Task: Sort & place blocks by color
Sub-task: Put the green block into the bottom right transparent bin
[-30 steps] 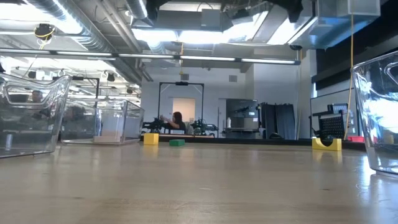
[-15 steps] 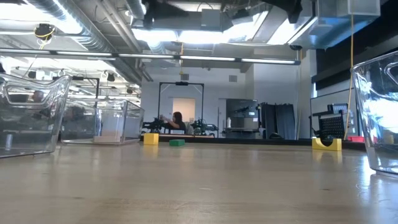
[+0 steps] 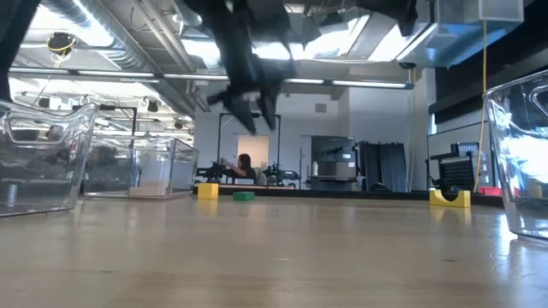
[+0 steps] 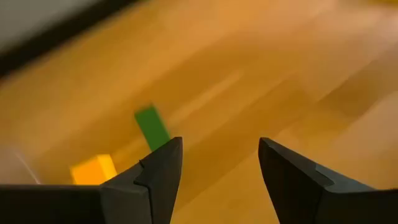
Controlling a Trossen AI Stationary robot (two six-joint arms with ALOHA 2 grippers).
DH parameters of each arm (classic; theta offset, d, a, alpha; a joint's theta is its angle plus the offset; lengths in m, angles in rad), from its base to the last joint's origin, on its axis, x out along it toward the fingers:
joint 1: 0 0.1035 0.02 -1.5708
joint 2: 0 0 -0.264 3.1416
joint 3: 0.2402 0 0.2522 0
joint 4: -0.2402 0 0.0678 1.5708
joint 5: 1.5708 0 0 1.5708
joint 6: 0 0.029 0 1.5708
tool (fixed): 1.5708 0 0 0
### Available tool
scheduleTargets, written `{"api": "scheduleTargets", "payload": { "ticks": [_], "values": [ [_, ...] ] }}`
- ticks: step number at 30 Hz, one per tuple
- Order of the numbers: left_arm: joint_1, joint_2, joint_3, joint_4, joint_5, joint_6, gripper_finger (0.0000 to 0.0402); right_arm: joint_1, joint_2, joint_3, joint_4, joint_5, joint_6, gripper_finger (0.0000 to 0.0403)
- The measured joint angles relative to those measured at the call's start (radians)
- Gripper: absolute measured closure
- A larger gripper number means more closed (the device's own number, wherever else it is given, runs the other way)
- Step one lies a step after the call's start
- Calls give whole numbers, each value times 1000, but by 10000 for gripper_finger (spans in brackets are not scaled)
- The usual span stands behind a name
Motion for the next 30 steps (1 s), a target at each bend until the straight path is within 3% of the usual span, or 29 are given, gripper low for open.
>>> {"api": "scheduleTargets", "payload": {
  "ticks": [9,13,18,30],
  "values": [
    [10,191,0,-2,-60,-177,198,0,0,0,-9,8,25,134],
    [11,224,0,-13,-86,-229,198,0,0,0,-11,30,47,134],
    [12,225,-6,-3,-189,-324,198,0,0,0,-11,31,51,134],
    [54,227,-121,116,-77,-450,198,0,0,0,-11,31,50,134]
  ]
}}
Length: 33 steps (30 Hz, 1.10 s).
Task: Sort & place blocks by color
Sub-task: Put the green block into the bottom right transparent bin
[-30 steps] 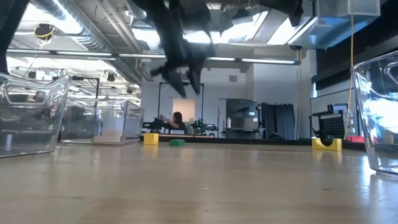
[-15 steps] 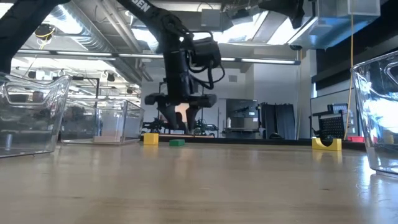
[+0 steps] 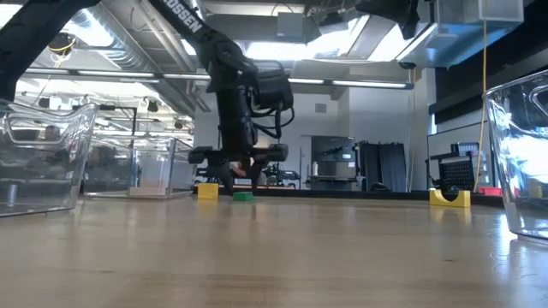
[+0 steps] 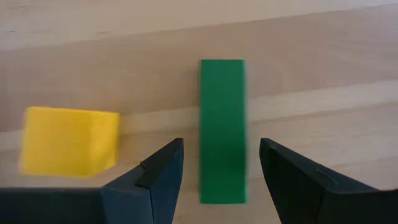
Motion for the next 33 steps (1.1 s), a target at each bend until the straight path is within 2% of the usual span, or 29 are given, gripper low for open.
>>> {"api": "scheduleTargets", "payload": {
  "ticks": [9,14,18,23,28,33],
  "values": [
    [-20,15,-1,36,6,123,198,0,0,0,0,0,-4,134],
    [-27,44,2,16,11,118,200,0,0,0,0,0,-5,134],
    [-34,60,2,8,13,101,231,0,0,0,0,1,-4,134],
    [-38,61,2,12,18,100,308,0,0,0,0,1,-4,134],
    [-36,26,-3,21,45,169,309,0,0,0,-1,1,-7,134],
    [-35,-81,-6,37,67,342,309,0,0,0,-19,1,-7,134]
  ]
}}
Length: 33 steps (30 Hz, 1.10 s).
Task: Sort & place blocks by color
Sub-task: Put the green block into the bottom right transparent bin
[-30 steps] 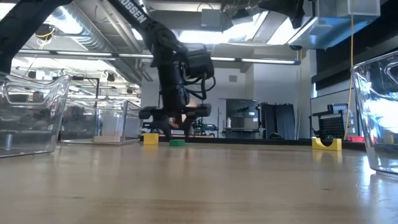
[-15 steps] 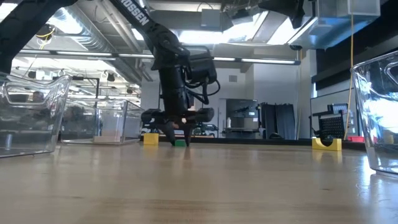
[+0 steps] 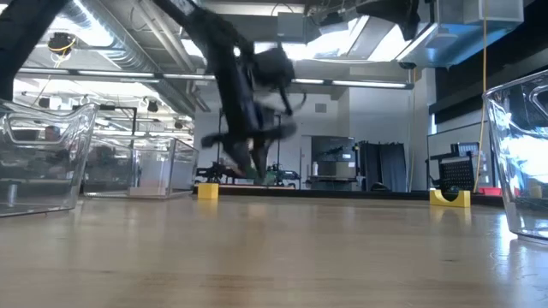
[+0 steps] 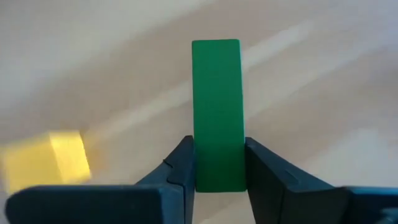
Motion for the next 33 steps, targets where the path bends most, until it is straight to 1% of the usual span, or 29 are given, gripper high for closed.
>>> {"api": "scheduleTargets", "payload": {
  "ticks": [3,6,8,10,13,16,19,21,24,28,30,33],
  "values": [
    [-16,-89,1,-5,-19,134,309,0,0,0,-25,0,4,134],
    [-56,-188,-6,0,-26,223,309,0,0,0,-50,-1,5,134],
    [-91,-263,-34,43,-16,273,309,0,4,0,-58,-12,-2,134],
    [-123,-338,-88,101,17,291,309,0,10,0,-59,-36,-25,134],
    [-173,-461,-213,271,75,288,309,0,21,0,-59,-63,-35,134],
    [-229,-574,-354,502,138,266,309,0,41,0,-57,-79,-46,134],
    [-276,-652,-477,743,179,235,309,0,74,0,-53,-108,-48,134],
    [-301,-676,-526,877,188,234,309,0,101,0,-33,-132,-29,134],
    [-334,-691,-559,950,190,236,309,0,148,0,31,-167,28,134],
    [-351,-691,-559,962,185,261,309,0,203,0,124,-178,35,134],
    [-352,-687,-558,973,185,270,309,0,230,0,199,-180,61,134],
    [-351,-687,-558,994,192,292,309,0,284,0,330,-212,84,134]
  ]
}}
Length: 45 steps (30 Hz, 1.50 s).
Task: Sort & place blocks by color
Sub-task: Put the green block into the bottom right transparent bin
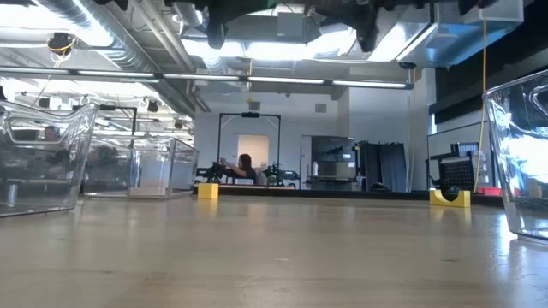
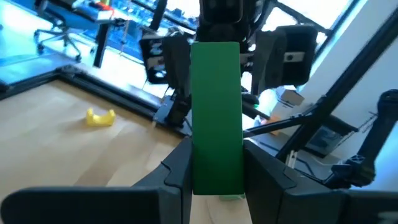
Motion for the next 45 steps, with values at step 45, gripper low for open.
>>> {"api": "scheduleTargets", "payload": {
  "ticks": [45],
  "values": [
    [152,-74,67,-193,307,-75,200,-18,-45,1,-31,-10,-34,293]
  ]
}}
